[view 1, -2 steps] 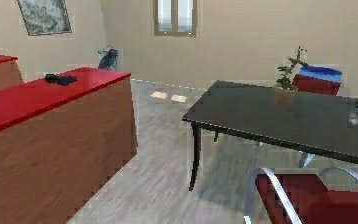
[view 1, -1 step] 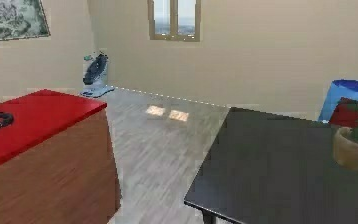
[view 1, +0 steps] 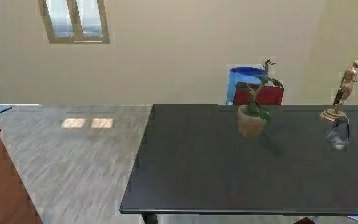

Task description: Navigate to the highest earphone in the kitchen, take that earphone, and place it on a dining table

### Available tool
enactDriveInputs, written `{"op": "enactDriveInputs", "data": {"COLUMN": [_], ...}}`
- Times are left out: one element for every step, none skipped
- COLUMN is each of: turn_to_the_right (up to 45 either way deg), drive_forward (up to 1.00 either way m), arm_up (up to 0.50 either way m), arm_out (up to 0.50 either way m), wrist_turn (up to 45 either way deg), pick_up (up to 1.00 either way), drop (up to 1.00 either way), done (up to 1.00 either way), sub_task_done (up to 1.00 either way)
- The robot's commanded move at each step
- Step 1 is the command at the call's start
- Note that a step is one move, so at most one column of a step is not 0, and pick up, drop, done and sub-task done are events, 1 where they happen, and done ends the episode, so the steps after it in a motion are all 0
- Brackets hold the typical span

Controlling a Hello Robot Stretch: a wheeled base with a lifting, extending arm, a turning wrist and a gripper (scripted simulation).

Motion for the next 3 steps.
{"op": "enactDriveInputs", "data": {"turn_to_the_right": [0.0,-45.0,-42.0], "drive_forward": [0.05,0.00,0.00], "arm_up": [0.00,0.00,0.00], "arm_out": [0.00,0.00,0.00], "wrist_turn": [0.0,0.0,0.0], "pick_up": [0.00,0.00,0.00], "drop": [0.00,0.00,0.00], "done": [0.00,0.00,0.00], "sub_task_done": [0.00,0.00,0.00]}}
